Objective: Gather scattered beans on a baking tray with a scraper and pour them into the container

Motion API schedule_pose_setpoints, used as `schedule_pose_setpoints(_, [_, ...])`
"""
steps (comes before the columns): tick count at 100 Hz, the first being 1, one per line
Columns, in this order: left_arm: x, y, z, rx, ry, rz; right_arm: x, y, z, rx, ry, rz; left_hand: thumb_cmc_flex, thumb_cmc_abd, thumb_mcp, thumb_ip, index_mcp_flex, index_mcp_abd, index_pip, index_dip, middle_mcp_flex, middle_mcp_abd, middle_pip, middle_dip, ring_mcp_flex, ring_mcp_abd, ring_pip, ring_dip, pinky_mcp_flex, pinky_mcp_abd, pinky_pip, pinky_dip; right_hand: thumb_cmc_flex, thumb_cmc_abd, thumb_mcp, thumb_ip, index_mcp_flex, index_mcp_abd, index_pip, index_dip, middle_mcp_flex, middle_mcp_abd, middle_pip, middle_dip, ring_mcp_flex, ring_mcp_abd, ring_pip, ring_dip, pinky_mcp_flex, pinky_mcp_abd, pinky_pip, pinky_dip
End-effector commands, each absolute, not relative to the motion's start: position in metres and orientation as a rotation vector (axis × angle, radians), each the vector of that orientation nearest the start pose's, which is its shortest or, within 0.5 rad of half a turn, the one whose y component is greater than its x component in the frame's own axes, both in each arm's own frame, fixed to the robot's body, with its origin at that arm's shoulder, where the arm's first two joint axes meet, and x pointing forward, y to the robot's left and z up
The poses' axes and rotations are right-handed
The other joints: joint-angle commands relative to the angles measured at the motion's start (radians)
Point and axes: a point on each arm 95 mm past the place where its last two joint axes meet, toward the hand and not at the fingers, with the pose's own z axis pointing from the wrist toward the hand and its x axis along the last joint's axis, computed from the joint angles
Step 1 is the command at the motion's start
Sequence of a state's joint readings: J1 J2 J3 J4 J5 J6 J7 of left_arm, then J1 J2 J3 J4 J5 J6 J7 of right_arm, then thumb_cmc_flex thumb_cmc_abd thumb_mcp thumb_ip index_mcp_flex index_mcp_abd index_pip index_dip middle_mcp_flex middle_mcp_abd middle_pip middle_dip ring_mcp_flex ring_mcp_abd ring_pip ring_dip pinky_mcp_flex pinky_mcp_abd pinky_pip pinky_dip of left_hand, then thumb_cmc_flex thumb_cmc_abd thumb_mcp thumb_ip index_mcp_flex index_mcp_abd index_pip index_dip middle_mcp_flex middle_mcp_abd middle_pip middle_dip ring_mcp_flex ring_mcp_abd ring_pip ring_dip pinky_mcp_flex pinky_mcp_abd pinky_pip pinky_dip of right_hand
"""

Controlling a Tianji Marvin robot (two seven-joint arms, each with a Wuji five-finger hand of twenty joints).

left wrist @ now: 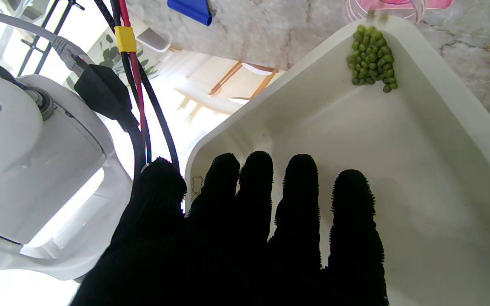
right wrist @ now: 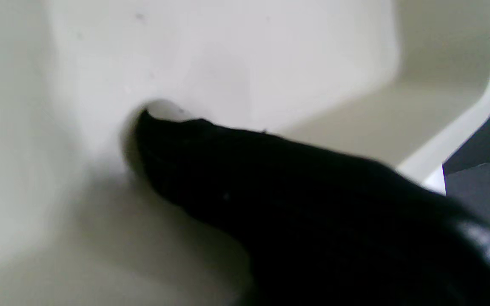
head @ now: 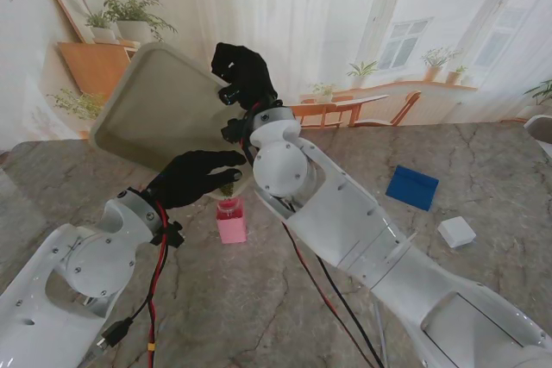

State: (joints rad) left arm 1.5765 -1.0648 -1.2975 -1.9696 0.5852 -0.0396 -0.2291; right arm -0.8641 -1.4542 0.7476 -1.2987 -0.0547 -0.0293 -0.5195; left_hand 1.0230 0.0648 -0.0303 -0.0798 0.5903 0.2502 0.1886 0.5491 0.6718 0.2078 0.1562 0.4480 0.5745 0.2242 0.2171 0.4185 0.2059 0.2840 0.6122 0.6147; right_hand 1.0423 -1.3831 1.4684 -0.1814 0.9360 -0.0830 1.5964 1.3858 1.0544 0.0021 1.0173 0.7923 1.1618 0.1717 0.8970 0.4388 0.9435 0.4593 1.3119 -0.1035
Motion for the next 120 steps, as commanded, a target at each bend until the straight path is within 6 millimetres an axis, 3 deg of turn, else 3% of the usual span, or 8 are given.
schedule_pose_setpoints(1, [0.379, -0.040, -0.200, -1.316, 1.452, -1.951, 0.510, 0.212, -0.127, -1.580, -0.656, -2.800, 0.013, 0.001, -0.012, 0.038, 0.000, 0.003, -0.006, -0.013, 0.003, -0.014, -0.016, -0.009, -0.010, 0.002, -0.018, -0.009, -0.004, 0.003, -0.007, -0.006, 0.116, 0.057, 0.102, 0.082, 0.027, -0.021, 0.045, 0.012, 0.079, -0.135, 0.143, 0.056, 0.098, -0.164, 0.234, 0.099, 0.117, -0.100, 0.414, 0.089])
schedule_pose_setpoints(120, [0.374, -0.037, -0.203, -1.326, 1.424, -1.950, 0.494, 0.215, -0.126, -1.491, -0.674, -2.852, 0.013, 0.000, -0.012, 0.038, 0.001, 0.003, -0.005, -0.013, 0.004, -0.015, -0.016, -0.009, -0.010, 0.003, -0.018, -0.009, -0.004, 0.002, -0.007, -0.006, 0.115, 0.058, 0.102, 0.084, 0.027, -0.021, 0.045, 0.012, 0.080, -0.138, 0.142, 0.058, 0.098, -0.163, 0.236, 0.102, 0.119, -0.101, 0.416, 0.091])
